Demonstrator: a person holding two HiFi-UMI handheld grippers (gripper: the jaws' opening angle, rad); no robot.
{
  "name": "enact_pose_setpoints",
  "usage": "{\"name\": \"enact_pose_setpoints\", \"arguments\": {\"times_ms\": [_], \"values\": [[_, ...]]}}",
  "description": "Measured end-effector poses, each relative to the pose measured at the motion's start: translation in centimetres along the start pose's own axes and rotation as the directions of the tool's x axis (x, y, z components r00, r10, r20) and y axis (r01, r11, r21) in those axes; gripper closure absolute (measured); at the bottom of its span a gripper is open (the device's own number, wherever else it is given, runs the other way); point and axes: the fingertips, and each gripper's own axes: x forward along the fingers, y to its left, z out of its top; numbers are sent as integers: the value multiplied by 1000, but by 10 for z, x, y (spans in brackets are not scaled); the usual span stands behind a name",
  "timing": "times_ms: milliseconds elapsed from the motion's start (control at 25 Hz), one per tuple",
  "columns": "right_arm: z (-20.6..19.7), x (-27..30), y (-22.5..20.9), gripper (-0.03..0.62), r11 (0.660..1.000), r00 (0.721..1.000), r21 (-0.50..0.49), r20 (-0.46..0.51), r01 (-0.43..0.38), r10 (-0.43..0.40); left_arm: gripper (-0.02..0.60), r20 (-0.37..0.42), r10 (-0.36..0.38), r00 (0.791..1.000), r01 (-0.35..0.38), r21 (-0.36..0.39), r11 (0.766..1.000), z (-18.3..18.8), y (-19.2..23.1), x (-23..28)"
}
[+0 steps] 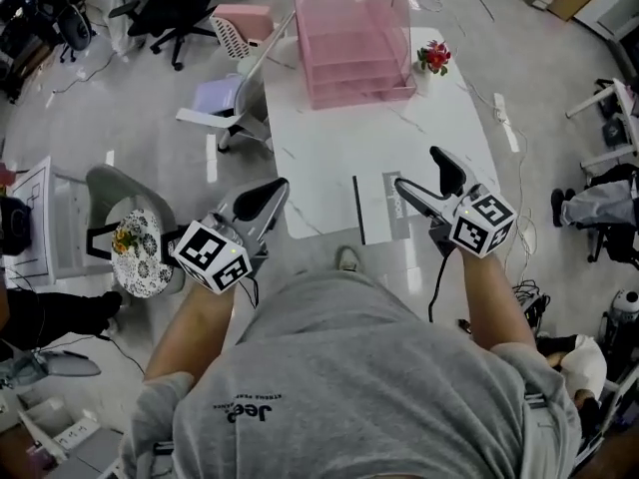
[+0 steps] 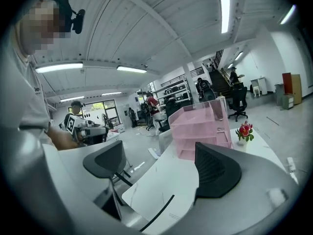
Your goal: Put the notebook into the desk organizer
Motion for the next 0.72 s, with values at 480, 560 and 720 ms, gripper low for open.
{"name": "enact_pose_setpoints", "arguments": {"times_ms": [480,560,720], "values": [[-64,2,-61,152,991,992,133,-121,-15,31,523,-53,-25,998,25,-16,1000,-35,1,71],[-86,-7,-68,152,978,990,206,-140,34,-5,523,-72,-77,994,75,-31,997,-49,-3,84],[-152,-29,-73,152,922,975,358,-210,148,-75,523,-116,-192,974,188,-43,981,-73,-19,103]]}}
